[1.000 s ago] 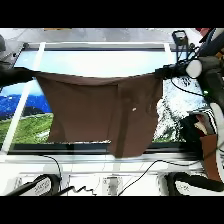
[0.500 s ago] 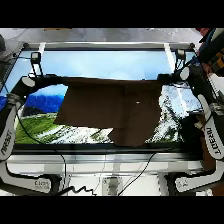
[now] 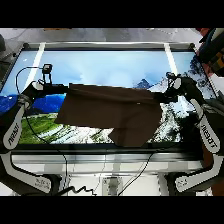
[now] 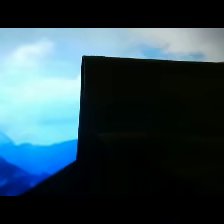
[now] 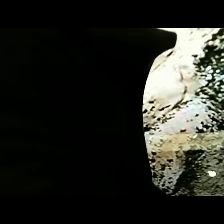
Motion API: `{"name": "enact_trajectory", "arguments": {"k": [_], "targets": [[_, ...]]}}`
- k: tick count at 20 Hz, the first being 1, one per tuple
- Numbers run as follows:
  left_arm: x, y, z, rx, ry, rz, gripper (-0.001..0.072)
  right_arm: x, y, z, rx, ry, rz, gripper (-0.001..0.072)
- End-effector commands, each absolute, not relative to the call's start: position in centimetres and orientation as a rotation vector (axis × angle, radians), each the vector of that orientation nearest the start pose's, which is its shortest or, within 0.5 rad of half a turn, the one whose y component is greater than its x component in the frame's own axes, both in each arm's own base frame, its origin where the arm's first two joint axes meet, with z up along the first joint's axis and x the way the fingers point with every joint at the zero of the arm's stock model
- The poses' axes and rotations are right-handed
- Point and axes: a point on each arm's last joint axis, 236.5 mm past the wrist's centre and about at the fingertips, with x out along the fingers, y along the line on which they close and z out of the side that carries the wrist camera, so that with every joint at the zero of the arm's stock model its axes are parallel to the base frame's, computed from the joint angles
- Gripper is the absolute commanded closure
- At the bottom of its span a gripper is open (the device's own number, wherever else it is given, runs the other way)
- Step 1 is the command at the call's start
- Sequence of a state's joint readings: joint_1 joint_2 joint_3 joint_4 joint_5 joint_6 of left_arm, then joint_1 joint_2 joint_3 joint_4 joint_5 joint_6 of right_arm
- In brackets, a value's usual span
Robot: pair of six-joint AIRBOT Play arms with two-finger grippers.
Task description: Fold the clothes and pants, and hang the long-sleeved shirts on hangers.
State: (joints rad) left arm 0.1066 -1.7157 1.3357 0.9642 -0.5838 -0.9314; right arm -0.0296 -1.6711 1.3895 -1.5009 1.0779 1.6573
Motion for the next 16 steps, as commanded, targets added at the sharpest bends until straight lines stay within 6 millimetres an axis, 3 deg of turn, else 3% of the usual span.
{"name": "enact_trajectory", "arguments": {"k": [1, 2, 5, 7, 9, 10, 11, 12, 14, 16], "targets": [[54.0, -2.4, -5.1, -0.101, 0.908, -0.292, 0.001, 44.7, 0.2, -7.4, 0.172, 1.384, -0.054, 0.0289], [53.8, -2.2, -4.1, -0.1, 0.898, -0.294, 0.0003, 44.7, 0.1, -6.9, 0.166, 1.376, -0.056, 0.0216], [52.9, -0.6, 1.0, -0.099, 0.84, -0.287, 0.0017, 43.4, -3.0, -4.3, 0.044, 1.375, -0.121, 0.0234], [50.9, 0.8, 4.9, -0.098, 0.828, -0.296, 0.0017, 41.2, -5.1, -2.8, 0.03, 1.427, -0.163, 0.0266], [47.9, 2.9, 7.5, -0.07, 0.853, -0.288, 0.0017, 38.1, -6.6, -2.2, 0.04, 1.513, -0.168, 0.0503], [46.6, 4.0, 8.6, -0.086, 0.865, -0.266, 0.0017, 36.2, -7.3, -2.3, 0.054, 1.562, -0.174, 0.0528], [45.6, 5.0, 9.5, -0.116, 0.869, -0.244, 0.0017, 34.0, -7.5, -2.7, 0.065, 1.608, -0.161, 0.0614], [44.7, 6.0, 10.2, -0.136, 0.871, -0.223, 0.0017, 32.2, -7.2, -3.2, 0.078, 1.631, -0.128, 0.0701], [43.2, 7.3, 10.5, -0.169, 0.898, -0.203, 0.0017, 28.5, -4.6, -4.8, 0.135, 1.636, 0.007, 0.0701], [41.6, 7.7, 9.6, -0.199, 0.96, -0.214, 0.0017, 25.4, 1.3, -6.2, 0.257, 1.551, 0.266, 0.0702]]}}
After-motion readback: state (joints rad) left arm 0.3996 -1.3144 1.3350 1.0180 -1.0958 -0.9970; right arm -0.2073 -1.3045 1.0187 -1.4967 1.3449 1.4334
